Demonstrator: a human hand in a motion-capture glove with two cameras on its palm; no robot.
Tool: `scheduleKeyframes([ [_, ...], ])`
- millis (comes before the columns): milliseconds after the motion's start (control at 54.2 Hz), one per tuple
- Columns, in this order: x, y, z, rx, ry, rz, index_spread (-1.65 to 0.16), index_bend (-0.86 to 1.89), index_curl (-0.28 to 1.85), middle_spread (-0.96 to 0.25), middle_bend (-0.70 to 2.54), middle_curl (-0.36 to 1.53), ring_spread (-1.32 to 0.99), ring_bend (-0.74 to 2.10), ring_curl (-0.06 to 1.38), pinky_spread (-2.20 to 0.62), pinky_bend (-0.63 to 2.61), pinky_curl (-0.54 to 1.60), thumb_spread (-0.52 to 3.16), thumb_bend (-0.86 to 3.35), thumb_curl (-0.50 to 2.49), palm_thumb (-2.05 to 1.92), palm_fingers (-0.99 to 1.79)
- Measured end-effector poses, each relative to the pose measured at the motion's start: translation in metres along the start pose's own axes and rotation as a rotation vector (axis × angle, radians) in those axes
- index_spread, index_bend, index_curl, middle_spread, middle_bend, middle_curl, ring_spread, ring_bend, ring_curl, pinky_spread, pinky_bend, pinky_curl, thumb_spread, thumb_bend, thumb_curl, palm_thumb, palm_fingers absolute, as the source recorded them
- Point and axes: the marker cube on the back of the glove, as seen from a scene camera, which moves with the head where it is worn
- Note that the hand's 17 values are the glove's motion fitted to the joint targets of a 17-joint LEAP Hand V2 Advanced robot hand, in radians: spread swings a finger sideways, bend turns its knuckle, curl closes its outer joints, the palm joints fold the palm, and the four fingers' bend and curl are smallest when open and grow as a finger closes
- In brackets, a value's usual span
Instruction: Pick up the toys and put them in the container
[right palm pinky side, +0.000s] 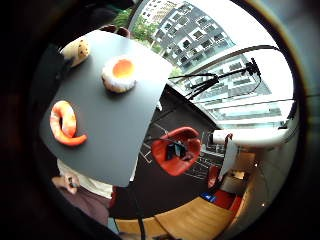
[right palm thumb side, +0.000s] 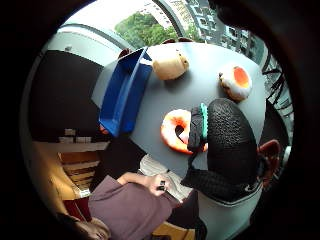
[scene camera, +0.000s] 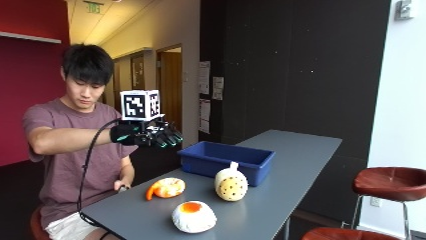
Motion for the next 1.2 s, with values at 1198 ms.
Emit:
scheduleKeyframes([
  [1198, 0.071, -0.126, 0.09, -0.261, -0.072, 0.242, -0.25, 0.02, 0.13, 0.02, 0.1, 0.18, 0.02, 0.49, 0.26, 0.04, 1.04, 0.43, 1.34, -0.05, 0.2, -0.07, -0.22],
])
